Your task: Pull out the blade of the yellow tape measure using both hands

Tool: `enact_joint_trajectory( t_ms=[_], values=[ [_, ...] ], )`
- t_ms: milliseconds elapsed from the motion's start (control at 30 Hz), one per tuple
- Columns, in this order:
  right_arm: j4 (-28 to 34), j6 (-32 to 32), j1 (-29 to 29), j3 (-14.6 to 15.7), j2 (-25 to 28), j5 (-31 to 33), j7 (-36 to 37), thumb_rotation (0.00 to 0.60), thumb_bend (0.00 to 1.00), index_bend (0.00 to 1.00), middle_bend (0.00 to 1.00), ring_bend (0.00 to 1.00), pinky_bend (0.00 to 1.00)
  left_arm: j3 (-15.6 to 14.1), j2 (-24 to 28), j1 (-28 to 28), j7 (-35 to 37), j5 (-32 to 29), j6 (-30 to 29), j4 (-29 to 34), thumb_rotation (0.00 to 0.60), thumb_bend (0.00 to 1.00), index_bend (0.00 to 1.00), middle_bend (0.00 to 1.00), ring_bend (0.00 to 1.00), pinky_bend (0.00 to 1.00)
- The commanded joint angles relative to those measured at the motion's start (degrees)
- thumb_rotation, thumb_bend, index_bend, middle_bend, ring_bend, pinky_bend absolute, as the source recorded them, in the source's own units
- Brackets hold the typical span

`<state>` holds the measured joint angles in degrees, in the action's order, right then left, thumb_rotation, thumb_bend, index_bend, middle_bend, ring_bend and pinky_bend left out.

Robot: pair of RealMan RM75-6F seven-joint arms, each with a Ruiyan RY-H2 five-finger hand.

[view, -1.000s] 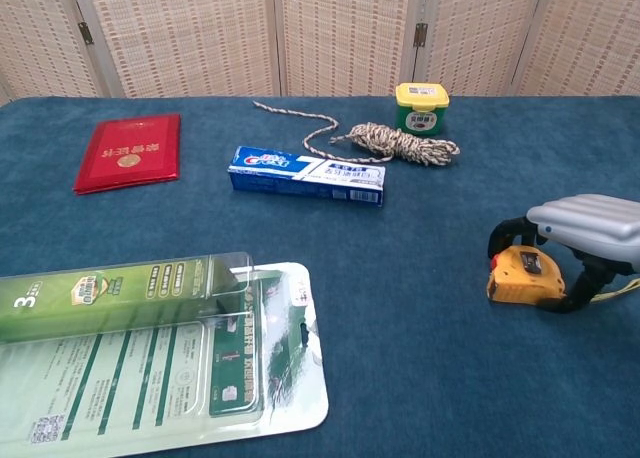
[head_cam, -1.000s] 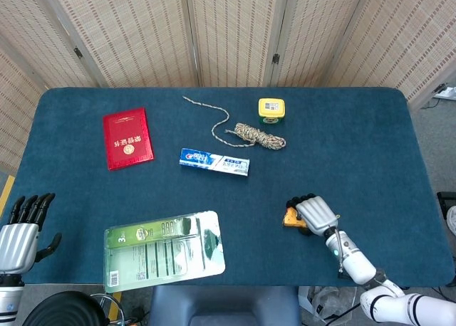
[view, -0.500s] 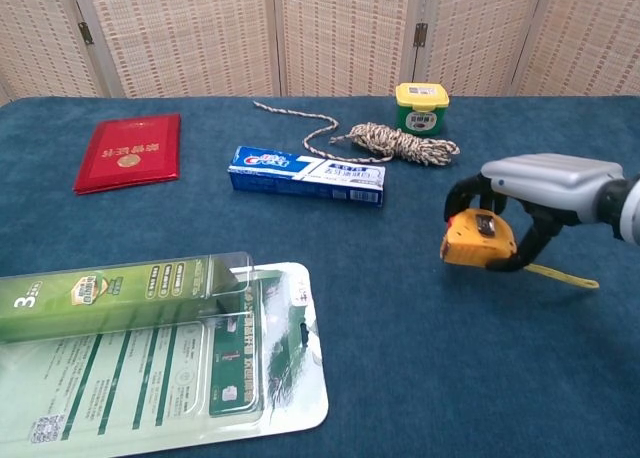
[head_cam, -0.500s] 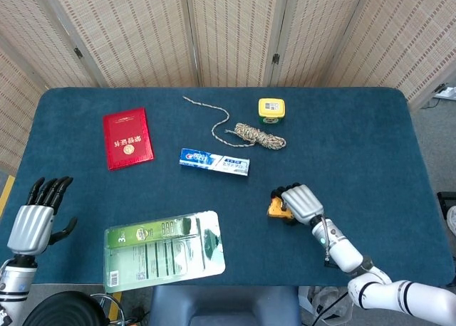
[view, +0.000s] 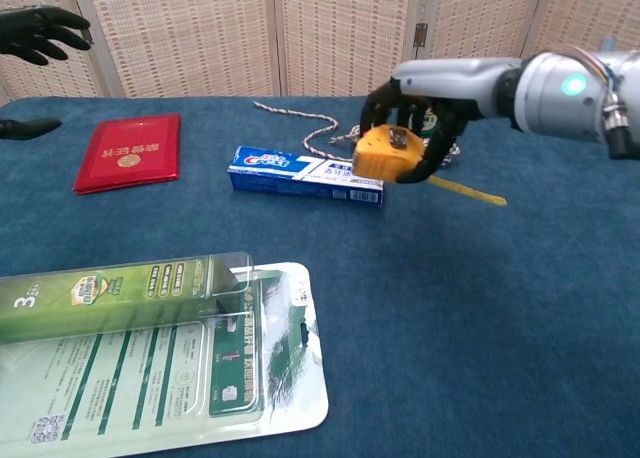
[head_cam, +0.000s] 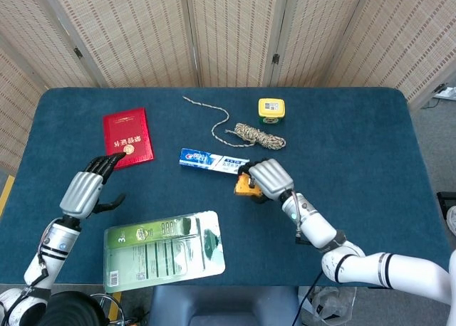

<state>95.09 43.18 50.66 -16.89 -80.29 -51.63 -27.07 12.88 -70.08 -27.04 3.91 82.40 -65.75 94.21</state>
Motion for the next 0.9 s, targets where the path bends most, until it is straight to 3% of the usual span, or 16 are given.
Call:
enact_joint_trajectory(
  t_ms=[33, 200, 333, 600, 900],
  values=[
    [0.09, -0.07, 4.53, -1.98, -1.66, 5.03, -1.73, 0.6, 0.29, 0.54, 0.46, 0.4, 0.3, 1.39, -0.79, -2.28, -0.93, -3.3, 2.85, 1.41, 0.6, 0.37, 0.0, 0.14, 0.15, 0.17],
    [-2.72, -0.28, 9.6, -2.9, -4.1, 10.3, -2.45, 0.6, 0.29, 0.54, 0.46, 0.4, 0.3, 3.26, -1.02, -5.15, -1.79, -12.08, 8.36, 5.3, 0.6, 0.37, 0.0, 0.01, 0.07, 0.14],
    [-5.18, -0.94, 12.97, -3.13, -6.1, 12.36, -2.3, 0.6, 0.29, 0.54, 0.46, 0.4, 0.3, 4.39, -1.33, -7.01, -3.96, -18.52, 10.35, 7.17, 0.6, 0.37, 0.0, 0.0, 0.01, 0.09],
    [-11.24, -3.56, 17.7, -3.0, -10.35, 13.01, 0.82, 0.6, 0.3, 0.54, 0.45, 0.39, 0.3, 5.29, -4.57, -9.63, -9.63, -29.44, 8.57, 8.22, 0.6, 0.38, 0.0, 0.0, 0.0, 0.05],
    [-19.01, -6.27, 19.75, -2.78, -14.37, 9.92, 6.65, 0.6, 0.29, 0.54, 0.43, 0.36, 0.3, 6.41, -8.96, -11.21, -11.21, -33.07, 4.45, 6.19, 0.6, 0.38, 0.0, 0.0, 0.0, 0.01]
  ],
)
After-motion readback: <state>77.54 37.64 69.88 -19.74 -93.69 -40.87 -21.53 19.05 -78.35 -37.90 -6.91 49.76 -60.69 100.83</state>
